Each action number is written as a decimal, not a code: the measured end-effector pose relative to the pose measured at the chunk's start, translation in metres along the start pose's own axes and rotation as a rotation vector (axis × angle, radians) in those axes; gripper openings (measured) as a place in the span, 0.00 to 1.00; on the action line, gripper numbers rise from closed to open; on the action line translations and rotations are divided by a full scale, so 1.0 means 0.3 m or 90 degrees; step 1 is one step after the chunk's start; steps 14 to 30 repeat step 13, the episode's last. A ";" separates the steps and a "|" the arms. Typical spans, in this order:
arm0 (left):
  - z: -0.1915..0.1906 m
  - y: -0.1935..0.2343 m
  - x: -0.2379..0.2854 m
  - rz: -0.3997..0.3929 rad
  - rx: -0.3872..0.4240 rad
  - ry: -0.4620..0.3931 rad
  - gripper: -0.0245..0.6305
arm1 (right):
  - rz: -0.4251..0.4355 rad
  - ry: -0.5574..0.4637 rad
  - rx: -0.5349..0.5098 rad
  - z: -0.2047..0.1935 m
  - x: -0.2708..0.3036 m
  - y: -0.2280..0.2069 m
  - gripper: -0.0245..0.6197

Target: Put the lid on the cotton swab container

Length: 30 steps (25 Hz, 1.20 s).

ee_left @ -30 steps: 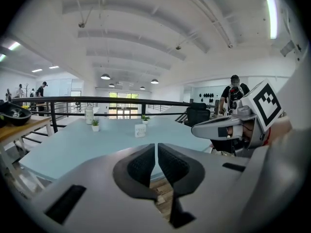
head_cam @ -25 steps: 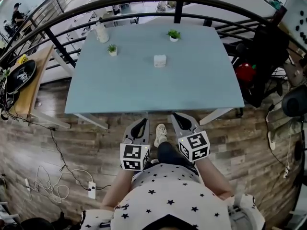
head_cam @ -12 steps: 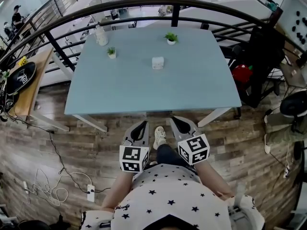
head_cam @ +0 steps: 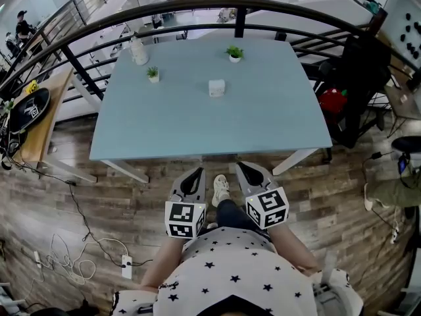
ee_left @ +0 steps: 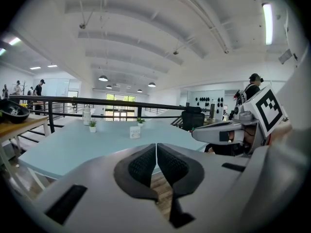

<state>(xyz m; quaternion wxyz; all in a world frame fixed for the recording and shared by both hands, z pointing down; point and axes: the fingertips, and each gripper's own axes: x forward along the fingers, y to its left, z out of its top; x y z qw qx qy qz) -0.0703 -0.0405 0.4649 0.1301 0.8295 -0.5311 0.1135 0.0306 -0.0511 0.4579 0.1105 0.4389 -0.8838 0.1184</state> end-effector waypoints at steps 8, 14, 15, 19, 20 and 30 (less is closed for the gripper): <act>-0.005 0.010 0.001 0.000 -0.004 0.001 0.05 | 0.001 -0.004 0.001 -0.001 0.004 0.002 0.05; -0.006 0.011 0.003 -0.008 -0.004 0.004 0.05 | -0.002 -0.004 0.001 -0.004 0.010 0.004 0.05; -0.006 0.011 0.003 -0.008 -0.004 0.004 0.05 | -0.002 -0.004 0.001 -0.004 0.010 0.004 0.05; -0.006 0.011 0.003 -0.008 -0.004 0.004 0.05 | -0.002 -0.004 0.001 -0.004 0.010 0.004 0.05; -0.006 0.011 0.003 -0.008 -0.004 0.004 0.05 | -0.002 -0.004 0.001 -0.004 0.010 0.004 0.05; -0.006 0.011 0.003 -0.008 -0.004 0.004 0.05 | -0.002 -0.004 0.001 -0.004 0.010 0.004 0.05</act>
